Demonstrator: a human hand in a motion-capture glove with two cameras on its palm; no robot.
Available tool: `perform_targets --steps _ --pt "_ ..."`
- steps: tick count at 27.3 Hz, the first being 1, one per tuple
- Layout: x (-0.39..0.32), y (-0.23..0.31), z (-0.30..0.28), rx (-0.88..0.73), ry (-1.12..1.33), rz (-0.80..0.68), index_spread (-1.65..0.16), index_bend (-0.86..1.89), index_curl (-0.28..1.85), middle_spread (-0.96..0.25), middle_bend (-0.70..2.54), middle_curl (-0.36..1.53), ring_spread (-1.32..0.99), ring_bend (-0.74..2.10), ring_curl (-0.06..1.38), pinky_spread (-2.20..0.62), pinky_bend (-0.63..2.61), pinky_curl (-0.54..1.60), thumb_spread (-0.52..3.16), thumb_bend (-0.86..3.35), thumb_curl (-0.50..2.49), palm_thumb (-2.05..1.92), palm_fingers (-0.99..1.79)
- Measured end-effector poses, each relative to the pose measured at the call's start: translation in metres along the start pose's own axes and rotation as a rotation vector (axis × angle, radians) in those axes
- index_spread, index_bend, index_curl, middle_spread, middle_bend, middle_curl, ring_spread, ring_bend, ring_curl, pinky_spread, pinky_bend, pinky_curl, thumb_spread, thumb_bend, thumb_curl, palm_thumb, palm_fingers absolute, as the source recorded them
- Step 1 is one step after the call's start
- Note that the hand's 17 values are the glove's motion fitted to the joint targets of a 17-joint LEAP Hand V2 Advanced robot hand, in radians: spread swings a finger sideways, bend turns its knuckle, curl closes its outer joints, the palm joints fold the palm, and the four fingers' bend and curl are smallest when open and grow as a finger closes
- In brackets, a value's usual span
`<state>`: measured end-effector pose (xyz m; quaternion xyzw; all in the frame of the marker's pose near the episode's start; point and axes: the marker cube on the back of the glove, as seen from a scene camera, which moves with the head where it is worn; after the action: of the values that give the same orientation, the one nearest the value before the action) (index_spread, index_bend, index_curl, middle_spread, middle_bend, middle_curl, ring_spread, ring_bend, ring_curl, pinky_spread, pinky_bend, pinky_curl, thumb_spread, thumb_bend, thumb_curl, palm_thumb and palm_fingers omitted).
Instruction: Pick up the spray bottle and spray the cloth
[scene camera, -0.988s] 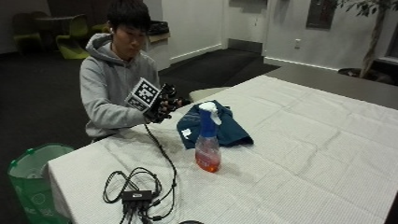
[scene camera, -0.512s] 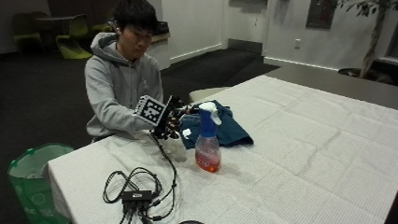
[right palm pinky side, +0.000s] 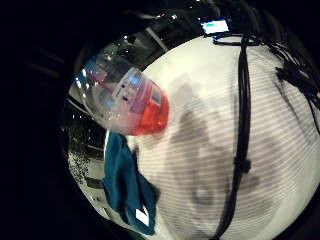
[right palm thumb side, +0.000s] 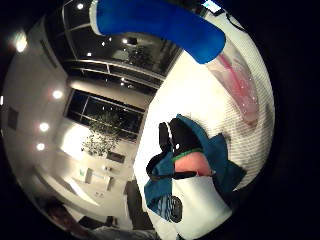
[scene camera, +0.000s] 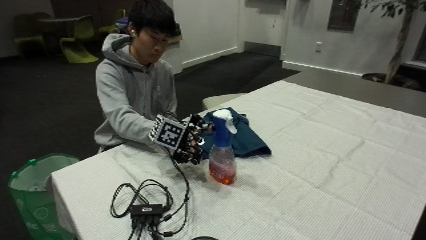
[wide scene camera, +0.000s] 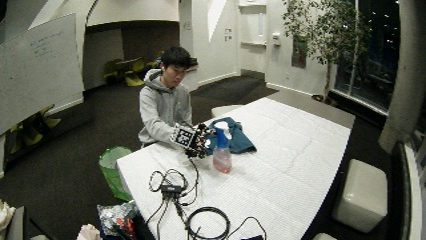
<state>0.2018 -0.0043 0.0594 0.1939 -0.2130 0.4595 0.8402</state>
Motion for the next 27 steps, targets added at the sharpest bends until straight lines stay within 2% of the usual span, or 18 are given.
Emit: perform_targets --steps 14,27 --pt "0.007 -0.031 0.031 0.029 -0.121 0.106 -0.25 0.12 0.14 0.12 0.26 0.35 0.12 0.44 0.31 0.25 0.64 0.36 1.02 -0.02 0.41 0.68 0.01" --pt "0.007 -0.055 0.053 0.101 -0.223 0.15 -0.24 0.14 0.19 0.06 0.2 0.34 0.08 0.55 0.32 0.24 0.6 0.34 1.0 -0.01 0.42 0.74 0.26"
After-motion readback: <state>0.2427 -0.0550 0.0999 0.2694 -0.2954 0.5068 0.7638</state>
